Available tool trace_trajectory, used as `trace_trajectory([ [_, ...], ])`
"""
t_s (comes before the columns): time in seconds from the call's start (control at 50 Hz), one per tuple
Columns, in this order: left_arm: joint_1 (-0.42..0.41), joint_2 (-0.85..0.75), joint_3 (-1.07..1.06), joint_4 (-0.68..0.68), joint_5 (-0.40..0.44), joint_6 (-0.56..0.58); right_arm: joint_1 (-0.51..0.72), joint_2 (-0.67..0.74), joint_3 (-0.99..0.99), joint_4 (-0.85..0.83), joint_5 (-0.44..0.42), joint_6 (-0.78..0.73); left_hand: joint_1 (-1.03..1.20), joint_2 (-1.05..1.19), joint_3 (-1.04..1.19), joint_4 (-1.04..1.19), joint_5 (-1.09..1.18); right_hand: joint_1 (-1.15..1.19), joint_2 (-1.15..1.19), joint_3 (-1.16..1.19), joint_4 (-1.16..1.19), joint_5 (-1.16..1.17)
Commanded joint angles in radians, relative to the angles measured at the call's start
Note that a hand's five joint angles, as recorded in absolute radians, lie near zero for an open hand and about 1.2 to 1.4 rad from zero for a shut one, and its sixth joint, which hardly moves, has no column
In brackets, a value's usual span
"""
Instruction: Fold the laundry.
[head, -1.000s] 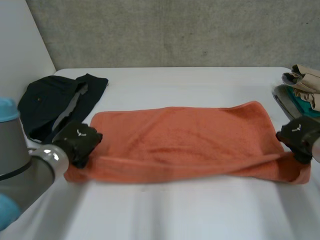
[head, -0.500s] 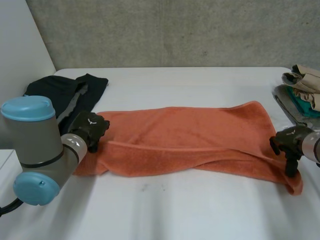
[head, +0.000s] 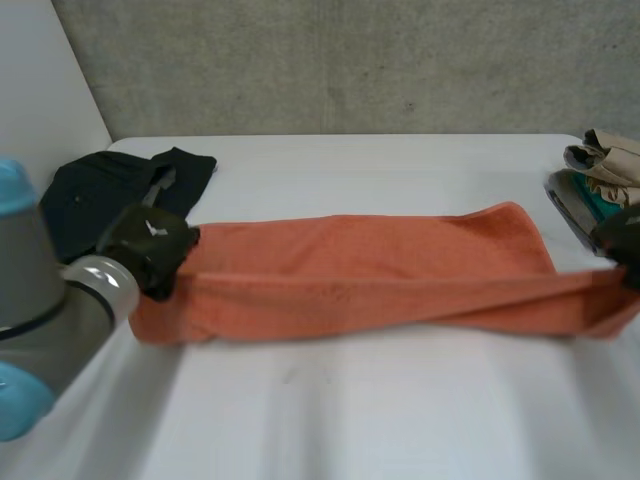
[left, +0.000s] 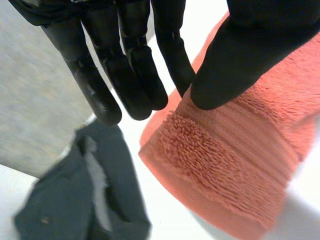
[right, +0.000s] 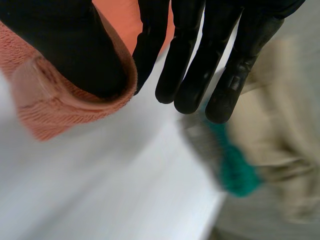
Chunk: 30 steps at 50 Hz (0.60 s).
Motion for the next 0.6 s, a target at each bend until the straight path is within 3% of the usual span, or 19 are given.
trace_trajectory([
  [0.02,0.012,0.312,0.051,-0.041,0.002,0.003,-0.003,-0.273,-0.105,0.025,-0.04,-0.044,0.299,0.199,0.203,0.193,0.219,0.403,0.214,0.211,0.207,0.234],
  [0.1,0.023,0.415,0.087,-0.049,0.002,0.003,-0.01,-0.347,-0.149,0.038,-0.074,-0.045,0.299,0.199,0.203,0.193,0.219,0.403,0.214,0.211,0.207,0.234],
  [0.22,0.03,0.42,0.08,-0.056,0.006,0.003,-0.026,-0.344,-0.149,0.097,-0.089,-0.055,0.299,0.199,0.203,0.193,0.219,0.403,0.214,0.211,0.207,0.234],
  [0.46,0.026,-0.091,0.216,-0.039,-0.001,0.0,-0.015,0.004,-0.172,0.057,-0.087,-0.041,0.299,0.199,0.203,0.193,0.219,0.403,0.214,0.211,0.207,0.234],
  [0.6,0.026,-0.404,0.521,0.058,-0.004,0.012,0.081,0.222,-0.275,-0.233,-0.028,0.017,0.299,0.199,0.203,0.193,0.219,0.403,0.214,0.211,0.207,0.234],
])
